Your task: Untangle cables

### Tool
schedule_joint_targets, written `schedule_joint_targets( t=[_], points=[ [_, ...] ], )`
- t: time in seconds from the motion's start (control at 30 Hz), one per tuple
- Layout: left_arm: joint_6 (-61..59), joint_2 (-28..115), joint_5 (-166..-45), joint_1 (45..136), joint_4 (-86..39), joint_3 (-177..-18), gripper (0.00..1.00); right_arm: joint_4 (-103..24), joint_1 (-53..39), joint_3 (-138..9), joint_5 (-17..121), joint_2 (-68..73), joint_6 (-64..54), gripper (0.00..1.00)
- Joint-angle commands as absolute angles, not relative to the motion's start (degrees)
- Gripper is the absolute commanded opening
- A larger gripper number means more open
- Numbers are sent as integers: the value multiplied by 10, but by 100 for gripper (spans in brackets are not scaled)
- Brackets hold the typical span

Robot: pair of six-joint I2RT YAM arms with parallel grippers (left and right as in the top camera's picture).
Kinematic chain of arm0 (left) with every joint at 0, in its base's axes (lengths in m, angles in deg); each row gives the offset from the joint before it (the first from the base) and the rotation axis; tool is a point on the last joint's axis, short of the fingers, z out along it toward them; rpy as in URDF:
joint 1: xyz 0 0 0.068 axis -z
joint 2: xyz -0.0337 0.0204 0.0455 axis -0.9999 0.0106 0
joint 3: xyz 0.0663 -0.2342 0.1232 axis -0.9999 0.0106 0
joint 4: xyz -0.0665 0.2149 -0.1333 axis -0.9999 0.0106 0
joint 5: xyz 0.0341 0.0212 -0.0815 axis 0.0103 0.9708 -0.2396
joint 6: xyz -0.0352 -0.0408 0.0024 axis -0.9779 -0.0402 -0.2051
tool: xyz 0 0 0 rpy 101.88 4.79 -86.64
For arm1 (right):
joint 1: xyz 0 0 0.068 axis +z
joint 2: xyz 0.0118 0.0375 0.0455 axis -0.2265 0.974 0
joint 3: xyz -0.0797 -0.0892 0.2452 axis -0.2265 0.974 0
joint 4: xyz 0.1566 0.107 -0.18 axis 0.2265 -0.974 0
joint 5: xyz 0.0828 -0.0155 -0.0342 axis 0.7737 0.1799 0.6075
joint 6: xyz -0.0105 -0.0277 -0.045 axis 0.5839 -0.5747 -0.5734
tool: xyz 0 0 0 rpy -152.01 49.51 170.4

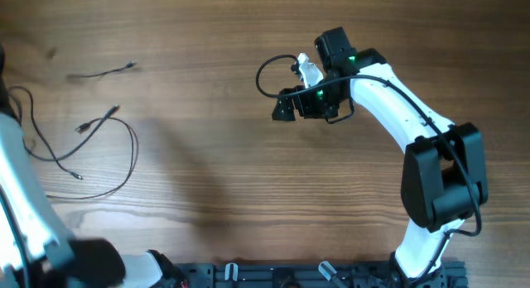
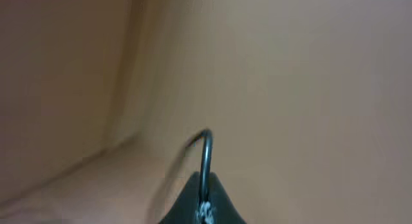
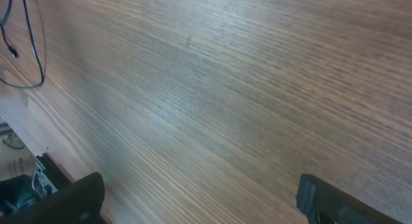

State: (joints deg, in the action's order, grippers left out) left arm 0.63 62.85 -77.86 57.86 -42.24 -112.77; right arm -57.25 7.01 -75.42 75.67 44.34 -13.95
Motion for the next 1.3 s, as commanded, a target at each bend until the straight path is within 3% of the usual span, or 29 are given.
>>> schedule_joint_targets(
  t=[0.0,0.07,0.1,0.37,0.5,0.7,0.9,1.07,1.27],
  points=[
    [2,702,-708,559,-383,-1124,34,-582,71,-755,754,429,-143,98],
    [8,742,-708,551,-354,-1124,94,-585,71,-755,754,429,-143,98],
    [8,752,-708,550,-341,-1124,100,-584,71,-755,755,429,-143,98],
    [-7,717,-708,562,-287,-1124,100,-573,71,-756,758,428,-161,98],
    [-90,628,-709,590,-217,-1124,100,-592,76,-782,756,398,-173,100],
    [-98,469,-789,649,-60,-1124,100,-620,95,-807,704,273,-173,100],
    [67,362,-984,733,57,-1124,100,-679,95,-807,601,133,-171,100],
    [67,336,-957,770,164,-1124,100,-710,95,-807,493,45,-171,100],
    [67,341,-927,770,196,-1124,100,-710,95,-807,493,11,-171,100]
  ],
)
